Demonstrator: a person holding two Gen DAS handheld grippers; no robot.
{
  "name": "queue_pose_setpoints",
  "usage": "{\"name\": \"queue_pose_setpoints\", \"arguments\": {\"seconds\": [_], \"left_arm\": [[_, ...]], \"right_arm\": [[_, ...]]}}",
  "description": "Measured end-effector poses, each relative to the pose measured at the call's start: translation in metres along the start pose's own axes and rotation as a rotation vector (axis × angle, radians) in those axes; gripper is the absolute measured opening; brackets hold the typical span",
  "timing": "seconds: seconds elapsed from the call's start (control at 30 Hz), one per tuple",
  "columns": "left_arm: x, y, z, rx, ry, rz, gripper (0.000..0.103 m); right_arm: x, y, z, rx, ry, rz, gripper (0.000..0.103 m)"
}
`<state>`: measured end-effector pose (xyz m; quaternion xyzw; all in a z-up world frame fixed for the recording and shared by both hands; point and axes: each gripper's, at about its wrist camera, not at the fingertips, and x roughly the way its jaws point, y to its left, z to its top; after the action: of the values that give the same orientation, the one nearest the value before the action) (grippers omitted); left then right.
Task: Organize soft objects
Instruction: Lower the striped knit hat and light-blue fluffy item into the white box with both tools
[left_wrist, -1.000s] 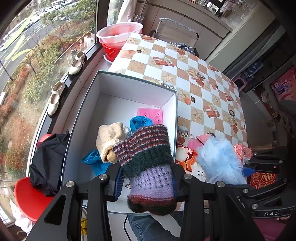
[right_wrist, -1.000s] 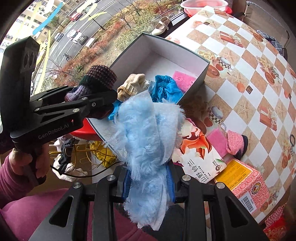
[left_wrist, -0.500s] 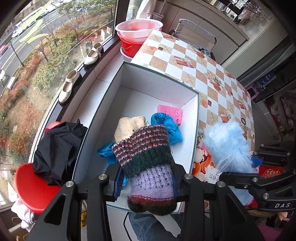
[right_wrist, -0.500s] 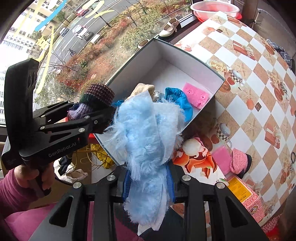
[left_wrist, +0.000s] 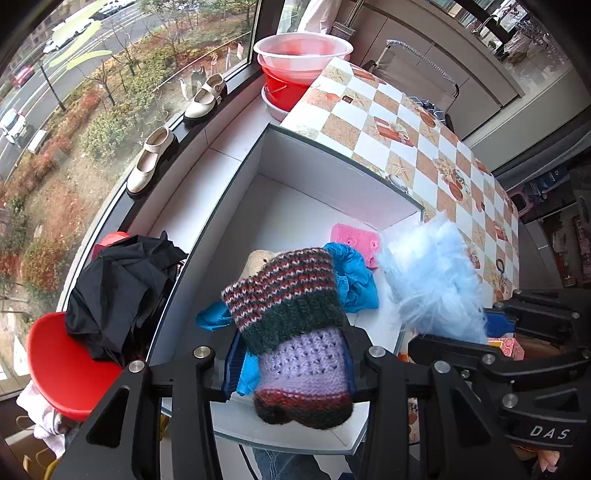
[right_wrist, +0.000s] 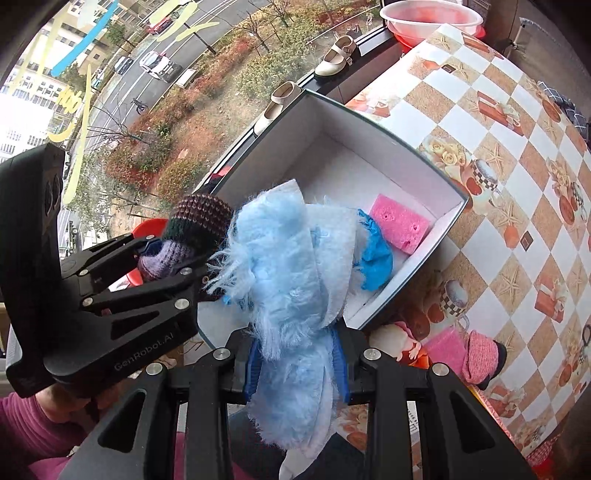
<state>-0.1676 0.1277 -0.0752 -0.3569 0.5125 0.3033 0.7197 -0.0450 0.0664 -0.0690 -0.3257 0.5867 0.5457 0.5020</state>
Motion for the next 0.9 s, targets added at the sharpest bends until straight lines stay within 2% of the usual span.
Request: {"name": "queue_pose_setpoints", "arguments": {"seconds": [0.33, 0.77, 0.9], "left_arm": [[0.015, -0.001, 0.015, -0.015, 0.007, 0.032, 0.045], [0.024, -0.01, 0.023, 0.018, 0.018, 0.045, 0.045], [0.024, -0.012, 0.024, 0.019, 0.012, 0.054, 0.048]], "right_arm": [[0.002, -0.016, 0.029, 0.048, -0.021, -0.006, 0.033], [0.007, -0.023, 0.041, 0.071, -0.018, -0.007, 0.033], [0.008, -0.024, 0.045, 0.078, -0.024, -0.004, 0.033]]}}
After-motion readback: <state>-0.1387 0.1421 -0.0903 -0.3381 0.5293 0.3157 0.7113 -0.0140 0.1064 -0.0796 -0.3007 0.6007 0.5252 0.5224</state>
